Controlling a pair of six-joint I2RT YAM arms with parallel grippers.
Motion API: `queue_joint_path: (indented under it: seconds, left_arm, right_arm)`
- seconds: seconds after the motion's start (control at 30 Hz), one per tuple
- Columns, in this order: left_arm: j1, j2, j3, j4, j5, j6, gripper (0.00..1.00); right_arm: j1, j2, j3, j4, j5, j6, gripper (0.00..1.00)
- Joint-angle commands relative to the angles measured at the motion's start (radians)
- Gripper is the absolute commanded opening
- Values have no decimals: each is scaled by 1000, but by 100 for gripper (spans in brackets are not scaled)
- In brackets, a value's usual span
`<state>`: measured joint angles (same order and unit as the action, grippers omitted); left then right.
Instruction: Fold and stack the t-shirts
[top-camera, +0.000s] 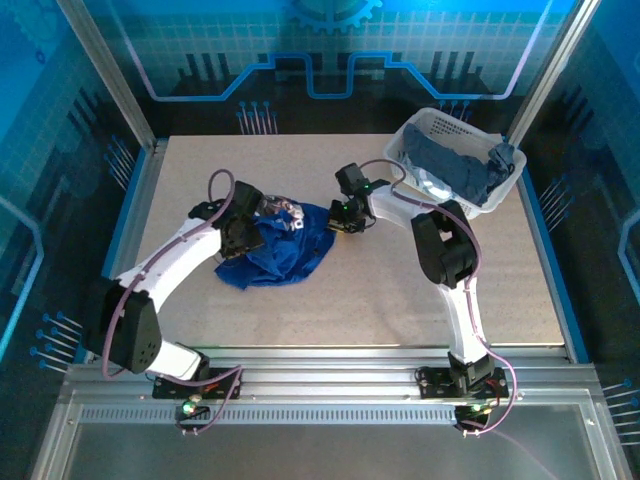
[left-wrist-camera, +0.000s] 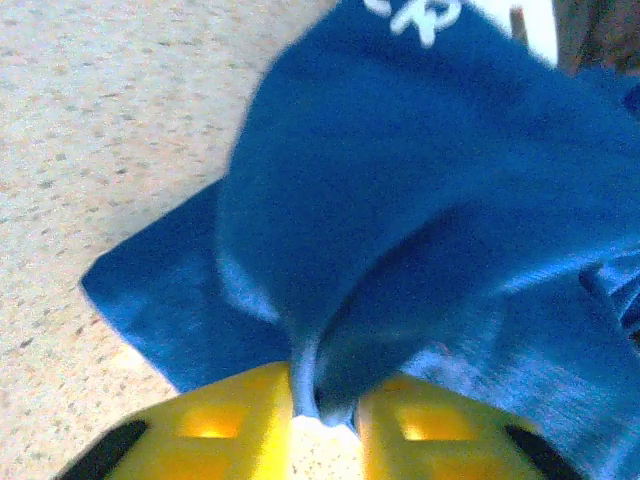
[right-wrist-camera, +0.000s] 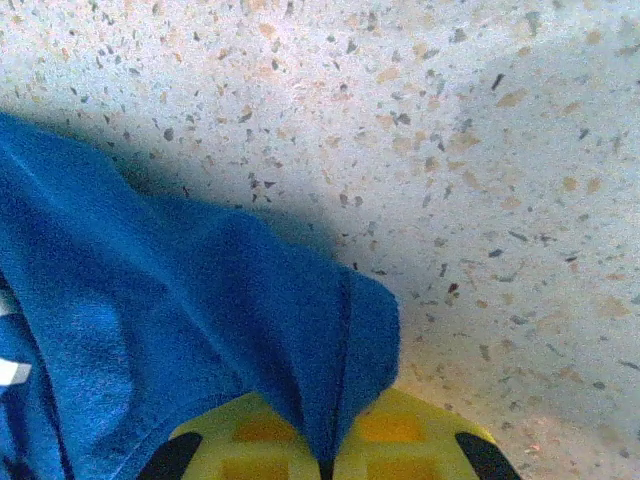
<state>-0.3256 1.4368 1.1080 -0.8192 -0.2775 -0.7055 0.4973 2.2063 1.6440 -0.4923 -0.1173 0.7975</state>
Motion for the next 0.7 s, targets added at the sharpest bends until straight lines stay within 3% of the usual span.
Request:
queue_joint_path:
  seconds: [0.0,0.13,0.27,0.37,0.43,0.63,0.67]
  left_arm:
    - [10,-48,34,-61,-24,-7,36]
    - [-33,-80,50,-2,24,-4,44]
    - [-160,-85,99,108,103,47,58]
    - [-313,-84,128,267,153,123,79]
    - [-399,-65,135,352,112,177,89]
    - [-493,95,195,487,-34,212,91]
    - [-509,143,230,489,-70,227,98]
  right_arm:
    - [8,-155,-2,-16,61,3,0]
    - [-5,-324,8,-74,108,-49,0]
    - [-14,-396,95,-178,87,-105,0]
    - [-16,-423,156,-238,55,-132,0]
    - [-17,-421,202,-293,42,-138,0]
    - [-21,-436,234,-359,-7,-99,0]
    - [-22,-449,226,-363,-6,-95,0]
